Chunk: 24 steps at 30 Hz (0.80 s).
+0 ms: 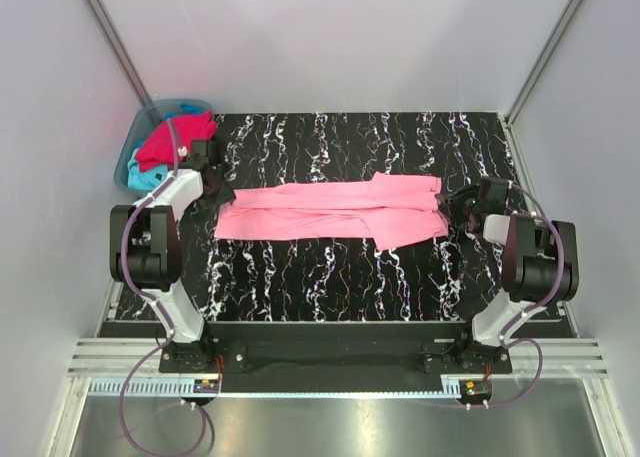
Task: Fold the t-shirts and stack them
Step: Fold the tshirt
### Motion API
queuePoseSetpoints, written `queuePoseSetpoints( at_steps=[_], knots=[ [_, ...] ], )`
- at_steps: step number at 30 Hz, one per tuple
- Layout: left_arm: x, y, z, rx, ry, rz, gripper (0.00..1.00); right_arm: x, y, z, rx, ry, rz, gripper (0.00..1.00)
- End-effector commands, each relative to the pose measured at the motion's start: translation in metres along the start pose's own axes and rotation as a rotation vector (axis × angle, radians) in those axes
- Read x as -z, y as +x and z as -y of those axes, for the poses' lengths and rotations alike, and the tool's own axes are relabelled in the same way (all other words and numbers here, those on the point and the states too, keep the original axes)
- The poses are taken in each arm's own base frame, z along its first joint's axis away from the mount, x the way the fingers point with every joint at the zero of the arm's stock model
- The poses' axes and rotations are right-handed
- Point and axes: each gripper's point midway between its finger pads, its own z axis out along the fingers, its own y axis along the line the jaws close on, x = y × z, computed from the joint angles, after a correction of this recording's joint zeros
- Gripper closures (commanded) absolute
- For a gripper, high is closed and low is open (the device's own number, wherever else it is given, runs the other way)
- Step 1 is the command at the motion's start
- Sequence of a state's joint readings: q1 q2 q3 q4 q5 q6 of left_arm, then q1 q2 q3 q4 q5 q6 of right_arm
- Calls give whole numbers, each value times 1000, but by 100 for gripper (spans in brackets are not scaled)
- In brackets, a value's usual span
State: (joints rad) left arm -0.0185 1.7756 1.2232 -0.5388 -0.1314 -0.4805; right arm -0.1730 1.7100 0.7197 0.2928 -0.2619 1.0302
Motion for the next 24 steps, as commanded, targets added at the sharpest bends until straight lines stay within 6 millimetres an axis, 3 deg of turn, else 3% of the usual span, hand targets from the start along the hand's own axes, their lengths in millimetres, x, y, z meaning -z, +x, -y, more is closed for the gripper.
queuePoseSetpoints(
  at_steps=[1, 6, 8, 10, 11, 14, 15, 17, 24],
  knots=[
    [26, -36, 6, 28, 18, 113, 44, 26, -33, -65, 58, -168, 133, 51],
    [62, -68, 16, 17, 66, 220, 44, 66, -51, -127, 143, -341, 214, 49],
    [82, -81, 22, 13, 105, 268, 44, 82, -55, -142, 162, -369, 234, 49],
    [102, -88, 40, -5, 203, 300, 44, 91, -54, -144, 174, -346, 231, 48],
    [110, -85, 58, -38, 312, 282, 44, 99, -52, -148, 180, -356, 234, 48],
    [122, -80, 94, -114, 477, 274, 44, 105, -37, -140, 167, -330, 202, 45],
    [123, -74, 109, -151, 511, 258, 44, 102, -29, -129, 154, -308, 180, 44],
    [120, -64, 121, -191, 521, 242, 44, 101, -20, -118, 142, -288, 158, 41],
    [90, -7, 164, -256, 556, 132, 45, 91, 18, -38, 47, -169, 88, 36]
  ],
)
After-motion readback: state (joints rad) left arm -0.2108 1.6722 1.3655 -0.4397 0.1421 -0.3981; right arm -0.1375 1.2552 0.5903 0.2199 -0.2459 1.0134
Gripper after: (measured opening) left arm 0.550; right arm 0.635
